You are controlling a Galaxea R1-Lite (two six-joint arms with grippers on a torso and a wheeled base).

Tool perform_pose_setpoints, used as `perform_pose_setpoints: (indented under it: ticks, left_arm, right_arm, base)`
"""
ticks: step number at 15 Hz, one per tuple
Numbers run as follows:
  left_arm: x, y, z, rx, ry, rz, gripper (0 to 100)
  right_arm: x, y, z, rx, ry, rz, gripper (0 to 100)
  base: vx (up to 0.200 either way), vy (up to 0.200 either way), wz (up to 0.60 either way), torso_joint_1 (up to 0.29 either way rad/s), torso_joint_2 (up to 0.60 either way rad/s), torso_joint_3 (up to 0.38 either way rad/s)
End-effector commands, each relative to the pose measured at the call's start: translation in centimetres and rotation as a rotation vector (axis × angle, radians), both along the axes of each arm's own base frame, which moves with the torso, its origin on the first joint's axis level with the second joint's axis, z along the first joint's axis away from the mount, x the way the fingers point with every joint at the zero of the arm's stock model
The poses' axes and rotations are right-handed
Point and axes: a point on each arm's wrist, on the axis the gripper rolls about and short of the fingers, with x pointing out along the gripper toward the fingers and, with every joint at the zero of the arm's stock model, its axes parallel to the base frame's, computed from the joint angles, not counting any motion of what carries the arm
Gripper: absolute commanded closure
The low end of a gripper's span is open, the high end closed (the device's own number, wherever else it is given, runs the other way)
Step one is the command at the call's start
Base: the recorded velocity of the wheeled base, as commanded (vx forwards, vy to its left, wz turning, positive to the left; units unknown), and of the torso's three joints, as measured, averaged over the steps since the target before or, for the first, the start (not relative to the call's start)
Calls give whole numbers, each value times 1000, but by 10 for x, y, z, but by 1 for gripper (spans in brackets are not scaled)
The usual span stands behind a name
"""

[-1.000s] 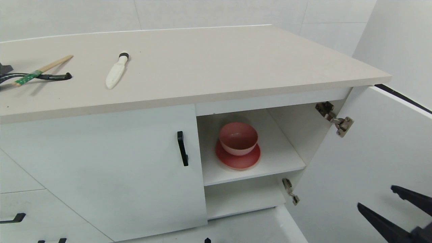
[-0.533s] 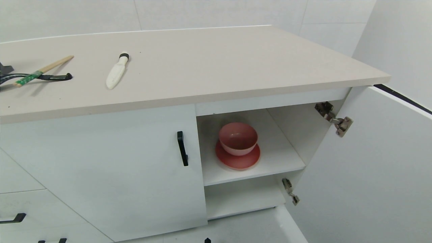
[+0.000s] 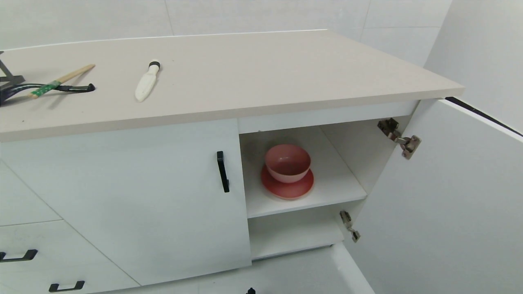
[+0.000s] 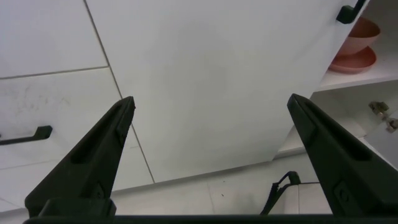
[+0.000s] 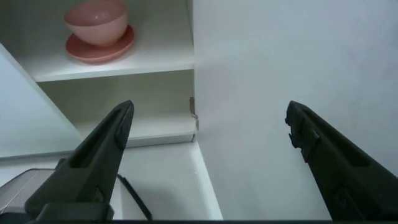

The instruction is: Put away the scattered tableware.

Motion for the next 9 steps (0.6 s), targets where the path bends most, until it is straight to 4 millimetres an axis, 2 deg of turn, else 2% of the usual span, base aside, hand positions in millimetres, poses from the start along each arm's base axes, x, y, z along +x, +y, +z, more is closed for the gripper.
perform_pose_setpoints:
  ticks: [1, 9]
  left_arm:
    - [0, 0, 0, 1, 2, 1, 0]
    - [0, 0, 0, 1, 2, 1, 0]
  right_arm:
    - [-3, 1, -1, 0, -45, -36, 0]
    - [-6, 1, -1, 4, -75, -36, 0]
  base:
    - [-200, 0, 0, -2, 2, 2]
    - [-200, 0, 0, 1, 2, 2]
